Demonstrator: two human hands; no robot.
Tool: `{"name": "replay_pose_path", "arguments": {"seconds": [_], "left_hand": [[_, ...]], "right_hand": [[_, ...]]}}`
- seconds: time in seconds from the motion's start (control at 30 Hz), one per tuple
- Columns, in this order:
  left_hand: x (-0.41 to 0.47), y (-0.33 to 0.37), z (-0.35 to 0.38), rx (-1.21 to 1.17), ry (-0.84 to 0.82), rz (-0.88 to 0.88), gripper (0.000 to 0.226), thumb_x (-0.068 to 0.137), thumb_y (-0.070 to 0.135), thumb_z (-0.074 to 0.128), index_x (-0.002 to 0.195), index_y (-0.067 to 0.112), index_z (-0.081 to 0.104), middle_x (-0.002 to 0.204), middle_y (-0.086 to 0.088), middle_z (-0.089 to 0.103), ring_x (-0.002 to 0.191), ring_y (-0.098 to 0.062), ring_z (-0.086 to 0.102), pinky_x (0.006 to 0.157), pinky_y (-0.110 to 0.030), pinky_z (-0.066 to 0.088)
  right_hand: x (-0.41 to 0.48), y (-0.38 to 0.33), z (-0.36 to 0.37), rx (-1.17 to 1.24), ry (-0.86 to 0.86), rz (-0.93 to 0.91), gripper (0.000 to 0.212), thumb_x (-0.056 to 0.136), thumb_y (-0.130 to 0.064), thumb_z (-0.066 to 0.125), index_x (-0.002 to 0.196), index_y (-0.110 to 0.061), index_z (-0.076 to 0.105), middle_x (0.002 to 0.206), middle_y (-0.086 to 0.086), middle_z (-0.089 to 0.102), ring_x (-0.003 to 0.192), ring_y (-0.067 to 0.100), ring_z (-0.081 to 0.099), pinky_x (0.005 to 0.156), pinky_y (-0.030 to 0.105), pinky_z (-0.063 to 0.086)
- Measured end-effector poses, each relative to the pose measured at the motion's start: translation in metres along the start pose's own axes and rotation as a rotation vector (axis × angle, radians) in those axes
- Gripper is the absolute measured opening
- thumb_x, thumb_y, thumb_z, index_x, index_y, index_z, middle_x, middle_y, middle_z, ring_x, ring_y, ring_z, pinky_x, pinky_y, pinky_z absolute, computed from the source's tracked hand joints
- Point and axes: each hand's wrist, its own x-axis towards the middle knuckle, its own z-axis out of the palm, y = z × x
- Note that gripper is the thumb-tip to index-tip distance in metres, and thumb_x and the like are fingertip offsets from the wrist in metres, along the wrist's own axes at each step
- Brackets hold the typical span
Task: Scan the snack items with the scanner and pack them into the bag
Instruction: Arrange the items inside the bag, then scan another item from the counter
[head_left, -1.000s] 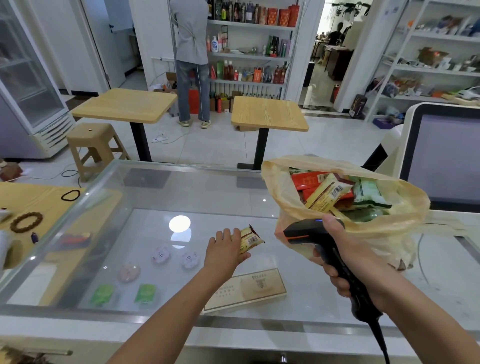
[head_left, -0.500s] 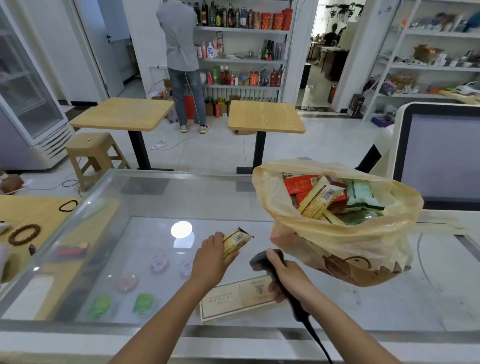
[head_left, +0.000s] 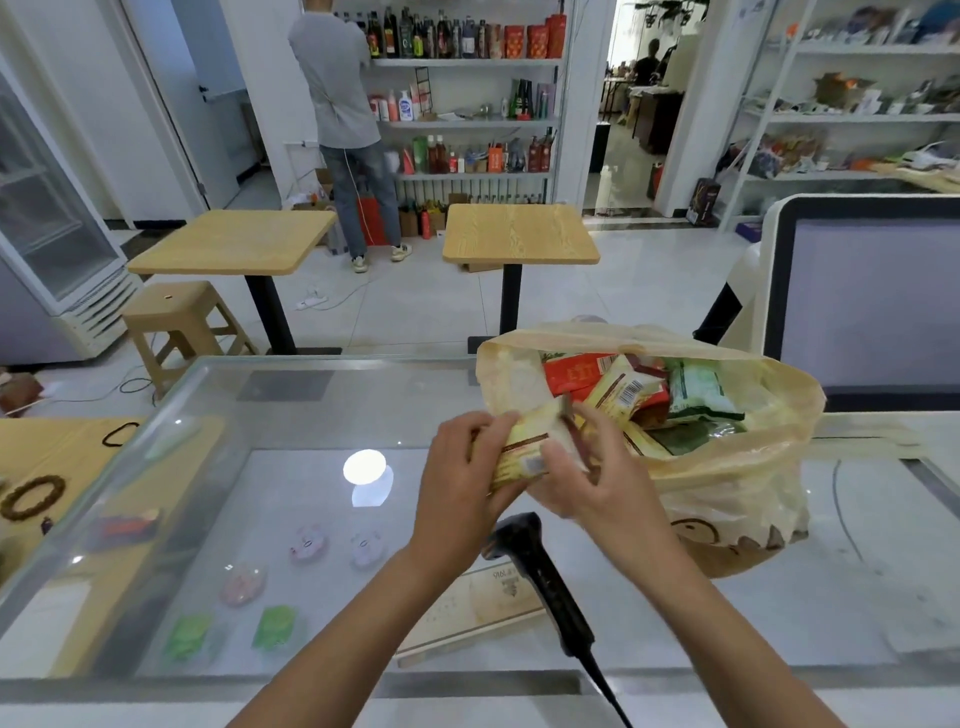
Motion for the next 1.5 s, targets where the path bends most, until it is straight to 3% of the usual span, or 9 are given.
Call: {"name": "replay_pose_path", "arguments": {"seconds": [0.17, 0.4, 0.5, 0.67, 0.83, 0.93, 1.03, 1.17, 1.5], "left_hand": [[0.046, 0.024, 0.019, 0.003, -0.036, -0.019, 0.067, 0.083, 0.06, 0.051, 0.139, 0.03, 0.03, 0.135, -0.005, 0.028, 0.123, -0.024, 0.03, 0.104, -0.04, 0.035], [0.078, 0.005, 0.032, -0.432, -0.122, -1.005, 0.045, 0.089, 0.045, 0.057, 0.119, 0.013, 0.046, 0.114, -0.004, 0.049, 0.105, -0.021, 0.05, 0.081, -0.03, 0.045], [0.084, 0.001, 0.031, -0.482, -0.108, -1.007, 0.024, 0.094, 0.023, 0.05, 0.073, 0.011, 0.051, 0.071, -0.001, 0.049, 0.064, -0.013, 0.045, 0.055, -0.022, 0.036], [0.093, 0.008, 0.031, -0.623, -0.019, -0.967, 0.018, 0.097, 0.022, 0.045, 0.082, 0.016, 0.051, 0.08, -0.001, 0.057, 0.071, -0.013, 0.058, 0.06, -0.023, 0.05], [0.096, -0.005, 0.027, -0.703, -0.124, -0.989, 0.013, 0.1, 0.026, 0.04, 0.1, 0.016, 0.048, 0.087, 0.003, 0.055, 0.075, -0.007, 0.057, 0.056, -0.015, 0.046], [0.105, -0.012, 0.025, -0.853, -0.275, -1.08, 0.027, 0.094, 0.033, 0.054, 0.112, 0.017, 0.042, 0.099, 0.003, 0.055, 0.084, -0.011, 0.059, 0.059, -0.022, 0.05], [0.117, -0.02, 0.026, -0.837, -0.463, -1.163, 0.043, 0.083, 0.036, 0.068, 0.111, 0.019, 0.041, 0.099, 0.0, 0.056, 0.078, -0.014, 0.058, 0.053, -0.024, 0.044], [0.128, -0.026, 0.023, -0.87, -0.486, -1.135, 0.005, 0.09, 0.009, 0.055, 0.085, 0.011, 0.054, 0.078, -0.012, 0.052, 0.059, -0.019, 0.045, 0.049, -0.024, 0.03], [0.151, -0.008, -0.007, -0.825, -0.236, -0.904, 0.018, 0.097, 0.012, 0.048, 0.088, 0.003, 0.061, 0.076, -0.009, 0.058, 0.063, -0.018, 0.055, 0.046, -0.021, 0.043]], "right_hand": [[0.028, -0.011, -0.04, 0.128, 0.209, -0.042, 0.016, 0.085, -0.035, 0.068, 0.096, -0.026, 0.063, 0.087, -0.003, 0.071, 0.079, 0.018, 0.07, 0.075, 0.044, 0.059], [0.059, -0.003, -0.065, -0.17, 0.327, 0.039, 0.03, 0.081, -0.038, 0.071, 0.099, -0.02, 0.056, 0.086, -0.009, 0.061, 0.077, 0.01, 0.058, 0.067, 0.031, 0.048], [0.073, 0.002, -0.045, -0.506, 0.235, 0.032, 0.033, 0.079, -0.049, 0.067, 0.089, -0.021, 0.054, 0.084, -0.006, 0.059, 0.082, 0.016, 0.055, 0.063, 0.031, 0.041], [0.091, 0.018, -0.009, -1.037, 0.339, -0.028, 0.064, 0.081, -0.06, 0.057, 0.115, -0.006, 0.053, 0.12, 0.014, 0.051, 0.106, 0.031, 0.045, 0.089, 0.038, 0.036], [0.069, 0.013, -0.03, -0.553, 0.721, -0.124, 0.061, 0.081, -0.051, 0.065, 0.12, -0.006, 0.053, 0.116, 0.014, 0.051, 0.109, 0.028, 0.04, 0.094, 0.034, 0.028], [0.055, 0.029, -0.073, -0.51, 1.005, 0.135, 0.074, 0.073, -0.044, 0.077, 0.127, -0.002, 0.05, 0.126, 0.021, 0.05, 0.119, 0.036, 0.041, 0.1, 0.044, 0.032], [0.058, 0.048, -0.099, -0.249, 0.87, 0.492, 0.091, 0.07, -0.046, 0.077, 0.142, -0.008, 0.035, 0.144, 0.02, 0.038, 0.13, 0.039, 0.038, 0.104, 0.05, 0.034], [0.06, 0.062, -0.118, 0.17, 0.807, 0.637, 0.068, 0.085, -0.023, 0.069, 0.141, -0.005, 0.037, 0.124, 0.016, 0.055, 0.11, 0.036, 0.055, 0.084, 0.043, 0.049], [0.06, 0.015, -0.137, 0.753, 0.815, 0.209, 0.005, 0.087, -0.012, 0.067, 0.086, -0.016, 0.063, 0.087, 0.001, 0.067, 0.058, 0.008, 0.068, 0.055, 0.025, 0.054]]}}
